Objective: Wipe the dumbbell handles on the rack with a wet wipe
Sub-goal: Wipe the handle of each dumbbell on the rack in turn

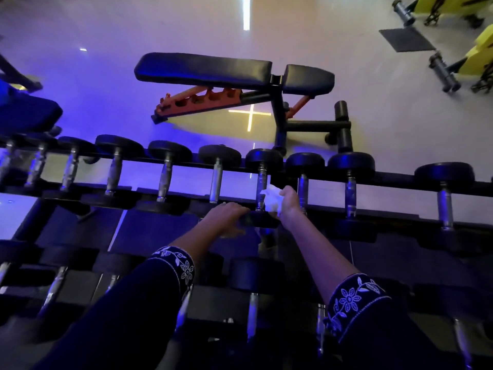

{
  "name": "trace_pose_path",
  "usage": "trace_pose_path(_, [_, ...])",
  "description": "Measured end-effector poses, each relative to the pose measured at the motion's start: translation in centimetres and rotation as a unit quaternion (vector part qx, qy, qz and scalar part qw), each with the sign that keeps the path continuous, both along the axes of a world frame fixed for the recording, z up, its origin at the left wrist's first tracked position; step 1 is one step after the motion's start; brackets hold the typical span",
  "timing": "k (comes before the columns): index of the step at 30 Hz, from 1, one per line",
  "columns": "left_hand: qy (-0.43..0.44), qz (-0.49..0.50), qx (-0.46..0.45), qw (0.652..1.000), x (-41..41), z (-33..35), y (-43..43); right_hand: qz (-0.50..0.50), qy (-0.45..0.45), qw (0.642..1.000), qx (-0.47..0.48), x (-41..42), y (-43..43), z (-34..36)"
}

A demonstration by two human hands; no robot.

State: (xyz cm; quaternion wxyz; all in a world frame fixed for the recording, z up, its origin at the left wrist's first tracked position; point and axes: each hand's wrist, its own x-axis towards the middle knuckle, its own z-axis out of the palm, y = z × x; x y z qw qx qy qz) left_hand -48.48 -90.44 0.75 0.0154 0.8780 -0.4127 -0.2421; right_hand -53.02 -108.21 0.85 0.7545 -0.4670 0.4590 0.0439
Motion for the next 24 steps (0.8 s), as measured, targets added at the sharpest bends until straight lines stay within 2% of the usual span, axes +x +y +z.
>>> trace_pose_path(4, [-0.012,-0.055,0.039,0.998,2.0,-0.9,-0.8,0.016,0.012,0.997,-0.068,1.9,0.1,-2.1])
trace_pose_path(7, [-0.001,-0.085,0.074,0.994,3.5,-2.5,-1.1,0.022,-0.005,0.979,-0.205,3.5,0.0,-3.7])
trace_pose_path(10, [0.000,-0.116,0.086,0.990,5.0,-3.7,-1.2,0.054,-0.017,0.923,-0.380,4.3,-0.3,-3.3])
trace_pose_path(13, [-0.017,-0.137,0.093,0.986,5.8,-4.6,-1.5,0.112,-0.029,0.859,-0.498,4.4,-0.3,-3.8])
trace_pose_path(15, [-0.039,-0.147,0.096,0.984,5.9,-4.7,-1.7,0.172,-0.022,0.843,-0.510,4.0,0.2,-5.0])
trace_pose_path(18, [-0.049,-0.151,0.101,0.982,5.9,-5.2,-1.7,0.220,-0.018,0.847,-0.483,2.3,1.4,-5.9])
trace_pose_path(22, [-0.026,-0.151,0.089,0.984,6.4,-5.6,-2.0,0.235,-0.014,0.845,-0.480,1.0,2.3,-6.2])
trace_pose_path(24, [-0.023,-0.152,0.081,0.985,6.4,-5.9,-2.1,0.199,-0.032,0.835,-0.511,3.3,1.6,-5.8])
